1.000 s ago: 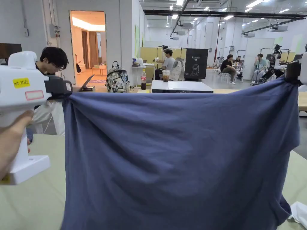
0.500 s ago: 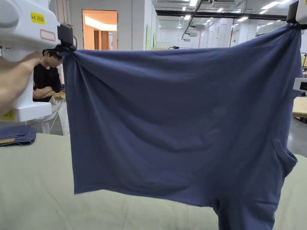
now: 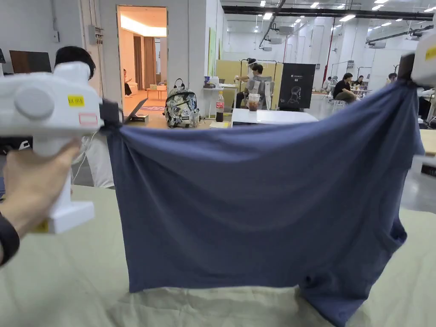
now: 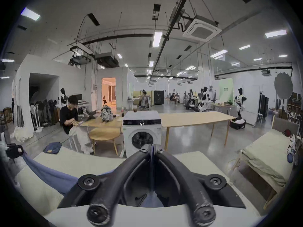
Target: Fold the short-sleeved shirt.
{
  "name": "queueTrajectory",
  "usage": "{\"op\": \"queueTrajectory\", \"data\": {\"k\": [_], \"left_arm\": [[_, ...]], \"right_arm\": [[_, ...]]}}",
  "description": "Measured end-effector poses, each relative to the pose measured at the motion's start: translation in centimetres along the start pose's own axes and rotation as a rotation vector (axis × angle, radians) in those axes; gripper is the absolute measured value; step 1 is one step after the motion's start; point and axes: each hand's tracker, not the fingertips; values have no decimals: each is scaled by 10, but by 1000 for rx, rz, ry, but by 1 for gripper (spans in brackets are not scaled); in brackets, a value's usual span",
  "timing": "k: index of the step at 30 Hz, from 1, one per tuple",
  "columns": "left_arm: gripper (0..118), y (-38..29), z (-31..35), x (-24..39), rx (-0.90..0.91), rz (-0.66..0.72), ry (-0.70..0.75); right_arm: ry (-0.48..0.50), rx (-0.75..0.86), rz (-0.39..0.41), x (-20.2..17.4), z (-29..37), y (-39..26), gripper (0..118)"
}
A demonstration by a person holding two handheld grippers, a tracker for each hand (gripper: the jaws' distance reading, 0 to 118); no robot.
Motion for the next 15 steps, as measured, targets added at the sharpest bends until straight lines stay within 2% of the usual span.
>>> {"op": "queueTrajectory", "data": {"k": [5,9,13,15], "left_arm": [[3,-76,12,-4,-103,62,-51],[3,-134,67,-8,-126,70,-151],[3,-203,146,-13,-138,40,-106],[3,-239,187,-21,-169,57,-104]], "right_arm": [[67,-105,7,11,26,-79,1],[75,-127,17,32,85,-146,1],[88,-201,-80,68,160,-227,1],[34,-198,-108,83,204,-276,1]]}}
